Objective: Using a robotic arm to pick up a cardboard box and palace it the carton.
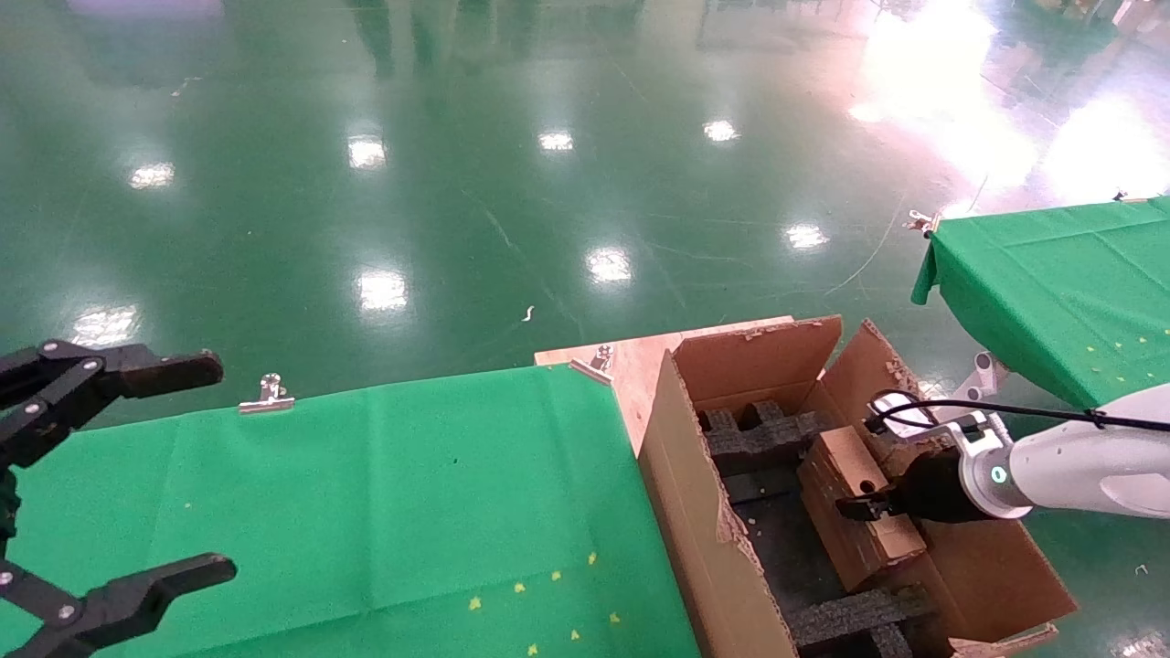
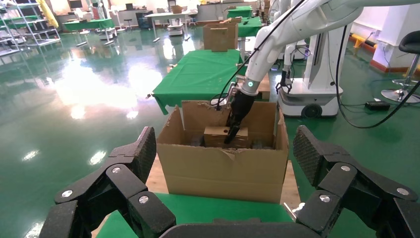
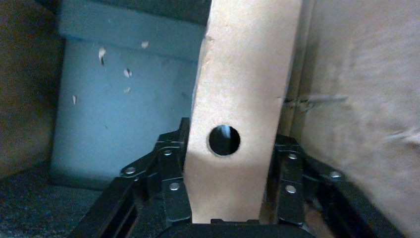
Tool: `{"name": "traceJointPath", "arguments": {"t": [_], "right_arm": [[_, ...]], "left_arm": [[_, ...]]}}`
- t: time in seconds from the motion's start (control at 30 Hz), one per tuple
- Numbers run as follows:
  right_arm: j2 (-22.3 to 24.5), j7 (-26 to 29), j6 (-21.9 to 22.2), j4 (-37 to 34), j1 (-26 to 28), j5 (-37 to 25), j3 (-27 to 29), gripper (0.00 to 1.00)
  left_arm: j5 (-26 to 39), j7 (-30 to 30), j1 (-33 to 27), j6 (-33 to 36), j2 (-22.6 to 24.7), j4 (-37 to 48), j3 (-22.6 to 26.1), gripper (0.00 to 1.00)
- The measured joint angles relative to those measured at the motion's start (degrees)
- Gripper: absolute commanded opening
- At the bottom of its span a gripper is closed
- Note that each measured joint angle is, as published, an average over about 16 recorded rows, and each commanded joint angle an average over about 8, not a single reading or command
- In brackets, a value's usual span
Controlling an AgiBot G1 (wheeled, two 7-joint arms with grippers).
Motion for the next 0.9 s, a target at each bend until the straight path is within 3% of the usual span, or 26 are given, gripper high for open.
{"name": "traceJointPath", "arguments": {"t": [0.53, 0.9], "right_arm": [[2.44, 1.05, 0.62, 5.10, 6.10, -2.69, -0.44, 1.00], [6.59, 0.54, 1.44, 15.59, 15.12, -5.46, 0.61, 1.00]], "left_arm": [[-0.01, 0.01, -0.01, 0.00, -0.01, 0.00, 0.02, 1.00], [-0.02, 0.01, -0.01, -0.01, -0.01, 0.00, 0.03, 1.00]]}}
